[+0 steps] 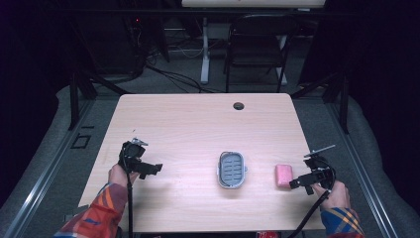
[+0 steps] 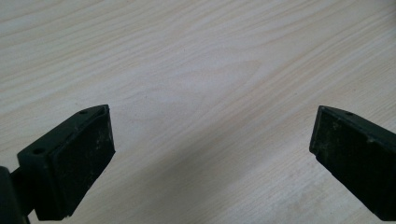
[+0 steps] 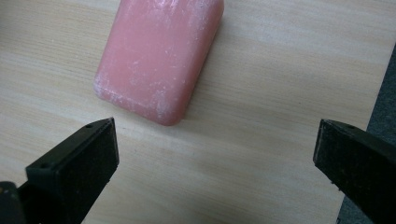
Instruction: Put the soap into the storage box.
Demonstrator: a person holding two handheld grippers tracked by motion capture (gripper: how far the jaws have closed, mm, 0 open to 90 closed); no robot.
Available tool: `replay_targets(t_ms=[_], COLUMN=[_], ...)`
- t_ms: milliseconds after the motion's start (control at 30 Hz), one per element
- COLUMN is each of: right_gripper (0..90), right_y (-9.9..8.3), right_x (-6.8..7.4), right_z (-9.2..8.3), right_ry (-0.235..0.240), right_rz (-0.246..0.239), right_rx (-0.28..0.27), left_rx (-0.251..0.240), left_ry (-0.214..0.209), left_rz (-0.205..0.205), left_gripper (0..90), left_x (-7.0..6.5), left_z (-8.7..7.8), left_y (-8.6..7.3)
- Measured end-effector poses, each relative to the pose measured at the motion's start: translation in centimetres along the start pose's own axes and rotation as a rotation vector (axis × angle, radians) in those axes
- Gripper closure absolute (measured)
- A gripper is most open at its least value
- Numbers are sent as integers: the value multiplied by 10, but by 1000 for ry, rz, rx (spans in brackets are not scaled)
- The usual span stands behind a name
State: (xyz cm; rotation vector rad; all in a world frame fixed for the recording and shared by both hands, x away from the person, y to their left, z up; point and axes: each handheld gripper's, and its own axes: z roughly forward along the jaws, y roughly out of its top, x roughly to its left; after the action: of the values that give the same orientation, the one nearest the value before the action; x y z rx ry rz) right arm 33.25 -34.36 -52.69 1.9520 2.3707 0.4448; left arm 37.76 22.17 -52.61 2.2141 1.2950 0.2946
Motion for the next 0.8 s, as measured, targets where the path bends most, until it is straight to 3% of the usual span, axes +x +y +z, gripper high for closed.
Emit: replay_targets(t_ms=[467, 600, 667, 800], right_gripper=[0, 0, 0, 0], right_y=[10, 12, 14, 20], right_x=[10, 12, 12, 14], right_z=[1, 0, 0, 2], right_ry=[5, 6, 16, 1], right_rz=[36, 22, 38, 36], right_rx=[87, 73, 54, 72], left_rx=[26, 34, 42, 47], left_ry=[10, 9, 8, 5], left_rz=[-1, -2, -4, 3], left_gripper=[0, 0, 0, 0], left_x=[0, 0, -1, -2], left_z=[2, 4, 7, 8], left_y=[-1, 0, 1, 1])
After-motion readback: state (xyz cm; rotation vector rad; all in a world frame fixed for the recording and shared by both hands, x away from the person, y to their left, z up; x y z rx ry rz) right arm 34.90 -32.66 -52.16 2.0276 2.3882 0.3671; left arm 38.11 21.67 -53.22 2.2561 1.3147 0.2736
